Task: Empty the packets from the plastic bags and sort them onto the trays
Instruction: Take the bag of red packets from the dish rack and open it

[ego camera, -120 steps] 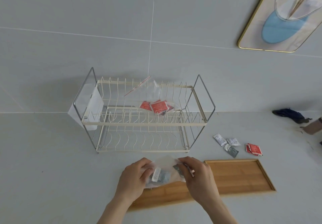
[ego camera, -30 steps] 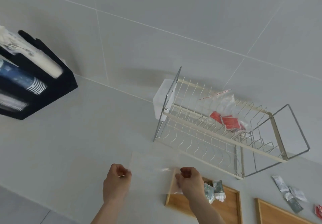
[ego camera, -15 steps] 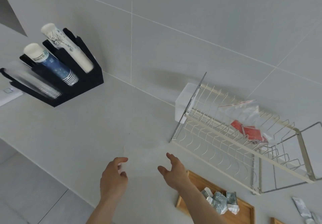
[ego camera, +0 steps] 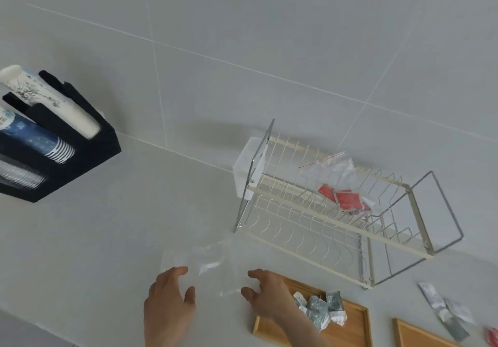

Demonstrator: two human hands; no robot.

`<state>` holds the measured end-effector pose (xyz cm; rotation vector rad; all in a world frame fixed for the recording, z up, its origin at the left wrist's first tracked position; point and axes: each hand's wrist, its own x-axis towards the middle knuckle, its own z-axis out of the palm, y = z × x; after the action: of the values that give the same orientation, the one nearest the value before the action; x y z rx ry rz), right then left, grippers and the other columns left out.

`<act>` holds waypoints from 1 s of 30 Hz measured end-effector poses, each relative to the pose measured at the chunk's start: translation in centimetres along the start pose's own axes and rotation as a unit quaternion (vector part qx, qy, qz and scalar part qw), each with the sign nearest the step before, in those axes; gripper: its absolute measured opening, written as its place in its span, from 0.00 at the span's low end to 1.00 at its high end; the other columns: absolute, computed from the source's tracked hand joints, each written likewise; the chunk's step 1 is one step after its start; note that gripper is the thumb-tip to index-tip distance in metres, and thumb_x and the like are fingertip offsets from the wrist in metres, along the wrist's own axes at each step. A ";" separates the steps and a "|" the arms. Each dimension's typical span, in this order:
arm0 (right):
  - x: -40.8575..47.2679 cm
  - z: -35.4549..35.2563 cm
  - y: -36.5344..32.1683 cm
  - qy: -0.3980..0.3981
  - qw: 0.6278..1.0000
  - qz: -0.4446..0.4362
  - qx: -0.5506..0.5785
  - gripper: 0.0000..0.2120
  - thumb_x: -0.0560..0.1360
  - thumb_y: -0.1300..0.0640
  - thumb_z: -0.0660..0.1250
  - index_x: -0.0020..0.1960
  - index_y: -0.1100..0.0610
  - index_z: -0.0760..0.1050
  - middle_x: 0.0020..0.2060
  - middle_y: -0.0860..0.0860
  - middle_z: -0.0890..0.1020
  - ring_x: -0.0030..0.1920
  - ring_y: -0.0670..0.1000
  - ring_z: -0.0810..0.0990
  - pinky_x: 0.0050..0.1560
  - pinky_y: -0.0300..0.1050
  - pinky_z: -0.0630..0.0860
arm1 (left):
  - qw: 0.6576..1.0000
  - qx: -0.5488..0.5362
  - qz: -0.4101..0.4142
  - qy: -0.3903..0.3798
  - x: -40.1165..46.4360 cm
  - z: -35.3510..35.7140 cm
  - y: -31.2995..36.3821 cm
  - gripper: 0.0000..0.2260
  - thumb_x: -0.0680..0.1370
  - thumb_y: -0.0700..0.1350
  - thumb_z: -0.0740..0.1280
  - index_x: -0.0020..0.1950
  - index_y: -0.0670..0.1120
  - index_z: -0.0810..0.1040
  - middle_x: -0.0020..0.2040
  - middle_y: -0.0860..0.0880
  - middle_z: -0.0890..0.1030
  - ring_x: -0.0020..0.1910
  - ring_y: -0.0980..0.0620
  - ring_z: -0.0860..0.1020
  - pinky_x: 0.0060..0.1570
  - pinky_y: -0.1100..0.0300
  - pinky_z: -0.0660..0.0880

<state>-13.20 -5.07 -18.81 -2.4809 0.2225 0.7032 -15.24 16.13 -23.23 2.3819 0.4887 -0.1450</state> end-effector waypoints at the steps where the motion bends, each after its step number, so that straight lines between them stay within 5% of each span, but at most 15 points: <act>1: -0.4 -0.7 0.4 -0.007 1.000 0.004 0.000 0.25 0.76 0.43 0.66 0.72 0.47 0.72 0.69 0.48 0.77 0.67 0.50 0.77 0.68 0.44 0.71 | 1.000 -0.009 0.017 -0.009 0.1 0.0 0.9 0.17 0.76 0.47 0.69 0.65 0.55 0.74 0.65 0.52 0.76 0.65 0.48 0.74 0.61 0.53 0.71; 6: -3.0 -6.3 2.0 -0.037 0.999 -0.024 -0.016 0.21 0.74 0.41 0.67 0.65 0.45 0.77 0.57 0.46 0.84 0.58 0.49 0.82 0.62 0.43 0.75 | 0.987 -0.077 0.128 -0.064 0.2 -0.1 6.8 0.10 0.76 0.49 0.70 0.49 0.64 0.73 0.52 0.62 0.82 0.56 0.60 0.81 0.55 0.58 0.74; 9: -5.1 -10.6 2.4 -0.007 0.999 -0.049 0.000 0.21 0.75 0.40 0.67 0.66 0.44 0.76 0.56 0.44 0.85 0.56 0.47 0.82 0.62 0.45 0.77 | 0.968 -0.119 0.196 -0.102 0.0 -0.3 11.4 0.08 0.75 0.49 0.72 0.48 0.62 0.77 0.46 0.65 0.84 0.48 0.67 0.82 0.55 0.57 0.78; 16: -8.4 -21.4 3.1 0.108 0.973 -0.115 0.170 0.13 0.78 0.48 0.69 0.62 0.48 0.80 0.46 0.45 0.87 0.45 0.42 0.85 0.50 0.39 0.81 | 0.906 -0.195 0.347 -0.143 -1.0 -2.1 23.9 0.02 0.77 0.49 0.70 0.47 0.57 0.81 0.44 0.64 0.85 0.45 0.61 0.83 0.43 0.69 0.77; 21: -6.4 -26.7 3.4 0.260 0.918 -0.080 0.287 0.07 0.77 0.53 0.70 0.54 0.50 0.83 0.46 0.50 0.88 0.45 0.51 0.87 0.53 0.54 0.84 | 0.893 -0.224 0.376 -0.104 1.4 -1.3 30.4 0.05 0.77 0.51 0.70 0.53 0.57 0.80 0.48 0.62 0.84 0.51 0.63 0.81 0.51 0.68 0.76; 24: -3.7 -28.1 4.0 0.338 0.905 -0.021 0.257 0.09 0.75 0.51 0.71 0.55 0.50 0.83 0.46 0.47 0.86 0.45 0.49 0.86 0.53 0.53 0.83 | 0.909 -0.179 0.368 -0.081 3.7 -0.4 33.2 0.10 0.77 0.51 0.69 0.58 0.55 0.78 0.55 0.61 0.81 0.56 0.61 0.79 0.56 0.61 0.75; 30: 1.7 -28.6 5.5 0.325 0.932 0.078 0.137 0.23 0.76 0.47 0.70 0.69 0.51 0.72 0.64 0.52 0.80 0.61 0.54 0.79 0.60 0.49 0.75 | 0.943 -0.021 0.307 -0.126 8.5 2.4 36.2 0.22 0.77 0.54 0.68 0.69 0.51 0.71 0.66 0.50 0.76 0.68 0.48 0.72 0.64 0.51 0.73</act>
<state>-0.87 -25.32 -1.87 -2.3518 0.7149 -0.1204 6.58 -7.81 -4.83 2.3139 -0.3734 -0.1487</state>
